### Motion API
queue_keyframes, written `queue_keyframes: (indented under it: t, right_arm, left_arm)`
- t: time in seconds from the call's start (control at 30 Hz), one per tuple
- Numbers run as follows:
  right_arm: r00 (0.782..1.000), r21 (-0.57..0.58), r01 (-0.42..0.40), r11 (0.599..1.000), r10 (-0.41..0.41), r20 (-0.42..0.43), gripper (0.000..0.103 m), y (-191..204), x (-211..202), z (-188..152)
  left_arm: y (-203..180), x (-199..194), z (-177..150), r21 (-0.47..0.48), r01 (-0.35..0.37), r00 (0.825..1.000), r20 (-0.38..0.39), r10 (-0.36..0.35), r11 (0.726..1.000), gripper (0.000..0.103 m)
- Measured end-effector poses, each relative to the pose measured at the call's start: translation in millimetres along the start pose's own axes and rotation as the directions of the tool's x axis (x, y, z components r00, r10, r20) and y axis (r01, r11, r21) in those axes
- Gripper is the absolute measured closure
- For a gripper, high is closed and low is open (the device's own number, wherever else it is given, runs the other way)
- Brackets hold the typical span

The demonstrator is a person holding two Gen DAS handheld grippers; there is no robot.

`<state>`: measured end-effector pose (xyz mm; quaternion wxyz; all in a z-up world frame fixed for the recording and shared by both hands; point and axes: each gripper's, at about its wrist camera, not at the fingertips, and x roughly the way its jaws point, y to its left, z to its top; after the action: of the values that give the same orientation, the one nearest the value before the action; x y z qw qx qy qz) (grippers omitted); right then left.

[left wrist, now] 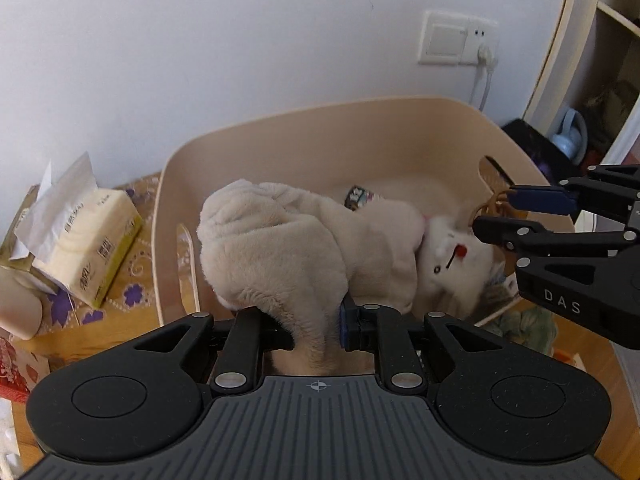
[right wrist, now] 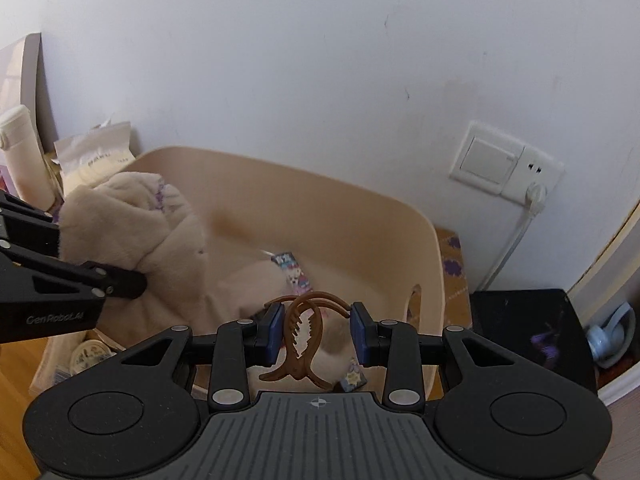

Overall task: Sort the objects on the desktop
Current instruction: 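Open both tools to drop the cloth and clip into the basket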

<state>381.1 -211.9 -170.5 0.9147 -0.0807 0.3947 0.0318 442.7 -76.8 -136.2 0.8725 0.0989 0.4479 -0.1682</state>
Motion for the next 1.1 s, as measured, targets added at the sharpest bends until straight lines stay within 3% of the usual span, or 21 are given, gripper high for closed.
queue_keyframes:
  t: [0.1,0.13,0.2,0.27,0.37,0.43,0.63,0.67,1.1]
  right_arm:
    - [1.0,0.006,-0.011,1.0,0.011,-0.017,0.069,2.9,-5.7,-5.5]
    - [1.0,0.007,-0.011,1.0,0.011,-0.018,0.059,1.7,-6.4,-5.8]
    - [1.0,0.01,-0.015,1.0,0.015,-0.012,0.058,-1.5,-8.2,-8.2]
    - [1.0,0.013,-0.012,1.0,0.012,-0.005,0.051,-3.0,-12.0,-8.3]
    - [1.0,0.02,-0.007,1.0,0.006,0.018,0.04,-4.7,-18.7,-7.9]
    - [0.999,0.029,0.001,1.0,-0.002,0.036,0.025,-5.9,-25.3,-7.0]
    - [0.996,0.051,0.009,0.999,-0.014,0.083,0.008,-4.6,-54.0,-12.0]
    - [0.996,0.056,0.012,0.998,-0.017,0.092,0.001,-4.5,-60.2,-15.0]
    - [0.994,0.096,-0.005,0.995,-0.006,0.112,0.0,5.0,-118.0,-64.6]
  left_arm:
    - [-1.0,0.2,-0.4,0.0,-0.002,1.0,-0.019,0.002,1.0,0.076]
    - [-1.2,-0.9,-0.3,-0.003,-0.002,1.0,-0.02,0.002,1.0,0.072]
    - [0.3,-3.3,0.8,-0.019,-0.004,1.0,-0.021,0.004,1.0,0.043]
    - [2.5,-9.0,0.8,-0.038,-0.003,1.0,-0.004,0.003,0.999,0.033]
    - [2.6,-18.2,2.1,-0.04,-0.007,1.0,0.021,0.008,0.999,0.032]
    - [1.9,-26.2,2.3,-0.042,-0.022,0.998,0.054,0.024,0.999,0.029]
    - [8.0,-51.9,-2.6,-0.063,-0.027,0.994,0.1,0.033,0.998,0.027]
    - [9.7,-56.4,-4.3,-0.066,-0.031,0.994,0.104,0.037,0.997,0.026]
    - [26.2,-108.6,-43.7,-0.136,-0.078,0.986,0.139,0.097,0.988,0.026]
